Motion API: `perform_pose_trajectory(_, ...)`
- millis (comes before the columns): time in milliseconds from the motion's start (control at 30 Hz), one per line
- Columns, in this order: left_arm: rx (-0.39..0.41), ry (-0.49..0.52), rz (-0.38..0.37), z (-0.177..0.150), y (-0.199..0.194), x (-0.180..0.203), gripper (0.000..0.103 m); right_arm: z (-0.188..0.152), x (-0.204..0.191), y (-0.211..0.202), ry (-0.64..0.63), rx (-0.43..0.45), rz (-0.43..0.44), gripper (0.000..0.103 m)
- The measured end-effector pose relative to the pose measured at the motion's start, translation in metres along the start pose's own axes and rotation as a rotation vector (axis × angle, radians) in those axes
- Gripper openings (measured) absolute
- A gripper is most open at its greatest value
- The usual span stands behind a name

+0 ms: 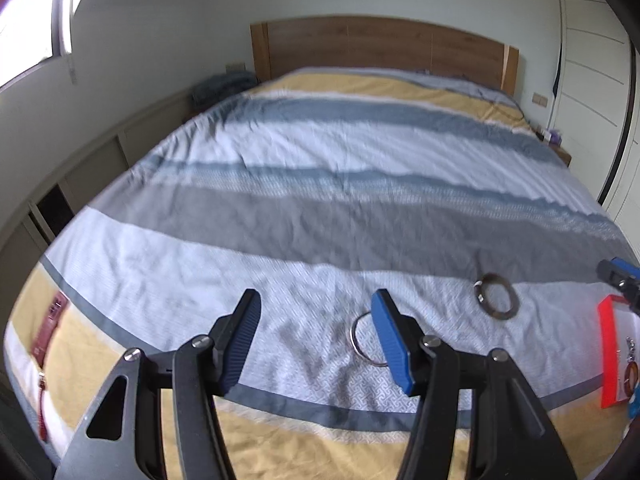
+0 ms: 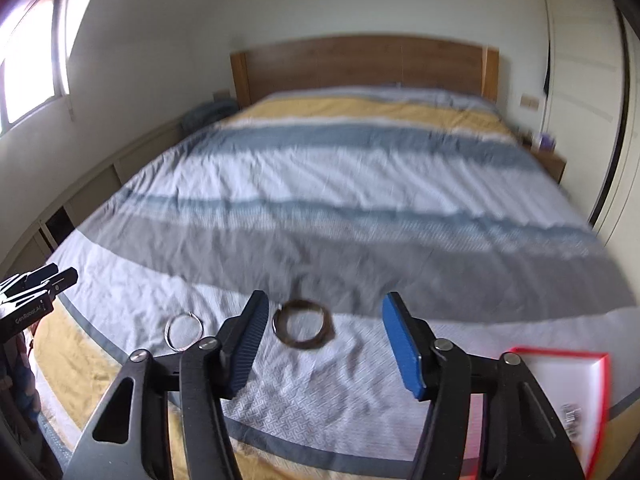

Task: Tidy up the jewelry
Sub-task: 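Grasp the dark brown bangle with the right tool while the left grasps the large silver hoop, then carry the brown bangle and large silver hoop into the red box with both tools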

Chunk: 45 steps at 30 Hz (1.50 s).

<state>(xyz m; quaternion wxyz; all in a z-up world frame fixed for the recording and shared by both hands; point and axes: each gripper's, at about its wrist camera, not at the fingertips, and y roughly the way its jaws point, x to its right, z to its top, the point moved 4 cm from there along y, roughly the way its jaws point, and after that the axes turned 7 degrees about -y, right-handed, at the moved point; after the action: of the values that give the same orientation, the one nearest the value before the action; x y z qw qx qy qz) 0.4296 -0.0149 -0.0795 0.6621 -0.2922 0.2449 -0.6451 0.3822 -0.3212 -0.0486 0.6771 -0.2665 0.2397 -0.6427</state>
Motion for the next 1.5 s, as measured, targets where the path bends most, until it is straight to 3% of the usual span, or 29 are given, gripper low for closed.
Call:
perform_pose_trajectory(167,-0.066,-0.024,-0.013,-0.027,0.06,0.005,0.055,-0.034,-0.006,0.087,0.042,-0.107,0.045,0.051)
perform_pose_trajectory(333,-0.098,-0.03,-0.024,-0.048,0.091,0.006,0.055,-0.051,-0.004,0.136,0.051,-0.145,0.046,0.05)
perform_pose_trajectory(533,-0.14,-0.007,-0.012,-0.069,0.124,0.014,0.055,-0.068,-0.003,0.168,0.035,-0.175,0.045,0.04)
perform_pose_trajectory(800,-0.178,0.039,-0.007,-0.067,0.155,0.023,0.055,-0.069,-0.014,0.206,-0.056,-0.198,0.039,0.04)
perform_pose_trajectory(933,-0.162,0.039,-0.005,-0.063,0.164,0.027,0.055,-0.07,-0.012,0.216,-0.057,-0.204,0.054,0.04)
perform_pose_trajectory(1000,-0.141,0.047,0.004,-0.062,0.163,0.029,0.055,-0.072,-0.01,0.217,-0.052,-0.193,0.052,0.035)
perform_pose_trajectory(1033,-0.133,0.053,0.008,-0.061,0.162,0.03,0.051,-0.072,-0.01,0.216,-0.052,-0.183,0.038,0.031)
perform_pose_trajectory(1067,-0.124,0.062,0.006,-0.061,0.159,0.032,0.048,-0.072,-0.009,0.216,-0.048,-0.176,0.028,0.02)
perform_pose_trajectory(1100,-0.117,0.073,0.0,-0.06,0.157,0.034,0.037,-0.072,-0.007,0.214,-0.041,-0.171,0.021,0.012)
perform_pose_trajectory(1133,-0.113,0.09,-0.008,-0.061,0.155,0.038,0.024,-0.072,-0.005,0.212,-0.029,-0.166,0.016,0.01)
perform_pose_trajectory(1167,-0.112,0.107,-0.007,-0.061,0.153,0.042,0.018,-0.071,-0.002,0.209,-0.014,-0.158,0.019,0.009)
perform_pose_trajectory(1200,-0.11,0.12,-0.006,-0.062,0.15,0.046,0.007,-0.071,-0.001,0.206,-0.007,-0.152,0.019,0.009)
perform_pose_trajectory(1500,-0.092,0.079,-0.042,-0.062,0.104,0.063,0.004,-0.063,0.006,0.146,0.035,-0.09,-0.002,0.008)
